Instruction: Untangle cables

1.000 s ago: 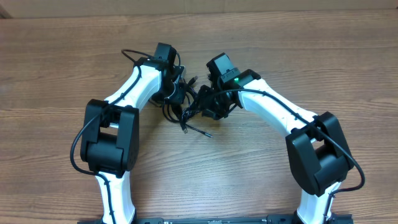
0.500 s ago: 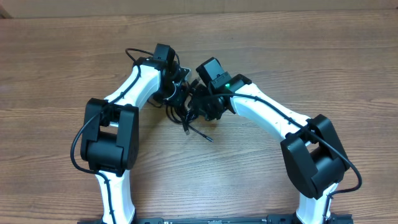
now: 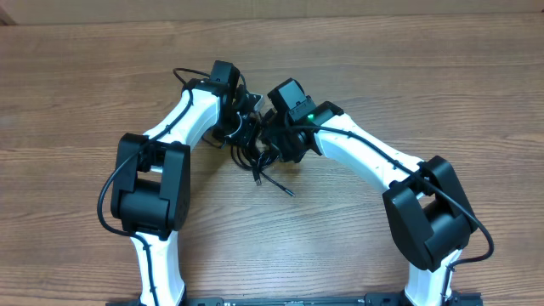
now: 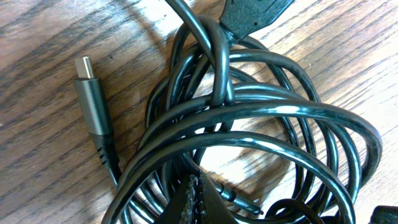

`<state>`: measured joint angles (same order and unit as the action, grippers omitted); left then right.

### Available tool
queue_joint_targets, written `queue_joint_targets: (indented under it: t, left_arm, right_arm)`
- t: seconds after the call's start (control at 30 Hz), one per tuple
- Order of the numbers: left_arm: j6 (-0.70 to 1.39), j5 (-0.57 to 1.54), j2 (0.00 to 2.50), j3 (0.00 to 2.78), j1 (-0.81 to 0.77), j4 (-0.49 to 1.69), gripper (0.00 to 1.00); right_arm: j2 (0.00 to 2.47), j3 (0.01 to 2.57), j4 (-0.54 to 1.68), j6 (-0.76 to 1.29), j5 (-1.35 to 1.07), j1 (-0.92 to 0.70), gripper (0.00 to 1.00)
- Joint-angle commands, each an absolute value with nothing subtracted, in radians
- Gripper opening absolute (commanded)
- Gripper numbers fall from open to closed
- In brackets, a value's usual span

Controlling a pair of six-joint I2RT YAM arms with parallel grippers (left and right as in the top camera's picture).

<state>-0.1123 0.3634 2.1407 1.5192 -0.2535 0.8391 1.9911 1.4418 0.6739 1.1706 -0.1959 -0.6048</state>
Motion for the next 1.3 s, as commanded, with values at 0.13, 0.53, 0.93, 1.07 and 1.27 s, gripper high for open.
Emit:
queue_joint_targets:
  t: [0.13,0.53,0.93,1.07,1.27]
  left_arm:
    - [-0.134,0.401,2.177,1.514,-0.269,0.837,0.04]
    - [-0.134,0.401,2.177,1.514,-0.269,0.833,0.04]
    - [-0.134,0.401,2.177,1.514,-0.269,0.833,0.04]
    - [-0.134,0.401,2.177,1.514,-0.269,0.833,0.04]
    - [-0.134,0.401,2.177,1.514,-0.269,0.831,0.04]
  right_arm:
    - [2.007,1.465,0.710,1.182,-0.195,-0.613,0.34]
    - [2.007,1.465,0.707,1.183,-0.190,-0.640,0.32]
    - [2.007,1.465,0.784,1.182,-0.097,-0.645,0.11]
    - [2.007,1.465,0.839,1.178,-0.086,-0.643,0.04]
    - [2.007,1.465,0.893,1.143,-0.062,-0.623,0.04]
